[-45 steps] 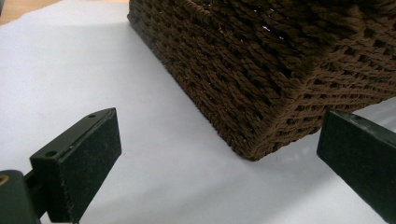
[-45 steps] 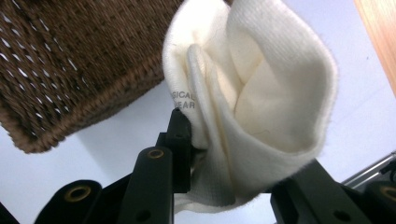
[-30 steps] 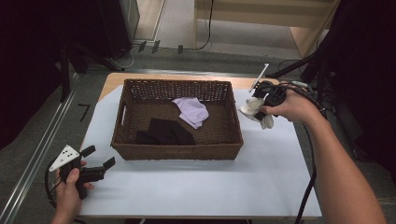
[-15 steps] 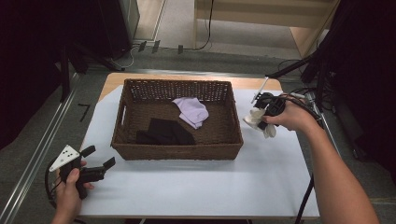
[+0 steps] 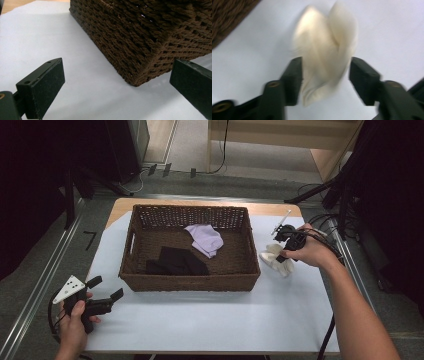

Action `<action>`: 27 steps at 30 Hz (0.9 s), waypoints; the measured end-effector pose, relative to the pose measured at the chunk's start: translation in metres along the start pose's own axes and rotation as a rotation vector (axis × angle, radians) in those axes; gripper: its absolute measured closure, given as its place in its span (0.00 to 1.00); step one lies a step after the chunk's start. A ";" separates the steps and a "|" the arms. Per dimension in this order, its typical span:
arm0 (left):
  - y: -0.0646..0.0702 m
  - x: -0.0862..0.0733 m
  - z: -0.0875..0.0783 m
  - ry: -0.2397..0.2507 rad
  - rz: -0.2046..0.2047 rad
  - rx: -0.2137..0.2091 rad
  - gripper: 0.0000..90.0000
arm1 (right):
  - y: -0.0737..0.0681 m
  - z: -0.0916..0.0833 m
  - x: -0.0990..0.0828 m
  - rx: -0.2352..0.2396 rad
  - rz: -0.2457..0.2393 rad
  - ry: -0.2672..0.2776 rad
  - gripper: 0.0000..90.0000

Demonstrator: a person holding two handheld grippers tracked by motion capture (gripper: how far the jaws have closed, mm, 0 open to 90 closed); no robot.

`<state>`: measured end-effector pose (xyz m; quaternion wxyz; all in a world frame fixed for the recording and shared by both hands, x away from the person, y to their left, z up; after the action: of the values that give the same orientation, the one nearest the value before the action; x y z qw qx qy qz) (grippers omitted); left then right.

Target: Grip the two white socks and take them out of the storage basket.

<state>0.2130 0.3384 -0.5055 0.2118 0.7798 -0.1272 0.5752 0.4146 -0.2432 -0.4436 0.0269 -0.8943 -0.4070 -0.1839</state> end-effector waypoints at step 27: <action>0.000 0.000 0.000 0.003 -0.004 0.007 0.01 | -0.031 -0.010 -0.088 -0.182 0.263 0.453 0.05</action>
<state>0.2133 0.3380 -0.5057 0.2105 0.7799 -0.1231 0.5765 0.3362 -0.2873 -0.4683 0.0603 -0.8744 -0.2527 -0.4098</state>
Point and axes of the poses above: each handheld gripper's, and its own axes: z roughly forward along the jaws, x roughly out of its top, y roughly to its right, the point moved 1 cm from there along z, roughly forward along the jaws, and after that the axes turned 10 degrees about y, right-handed, at the moved point
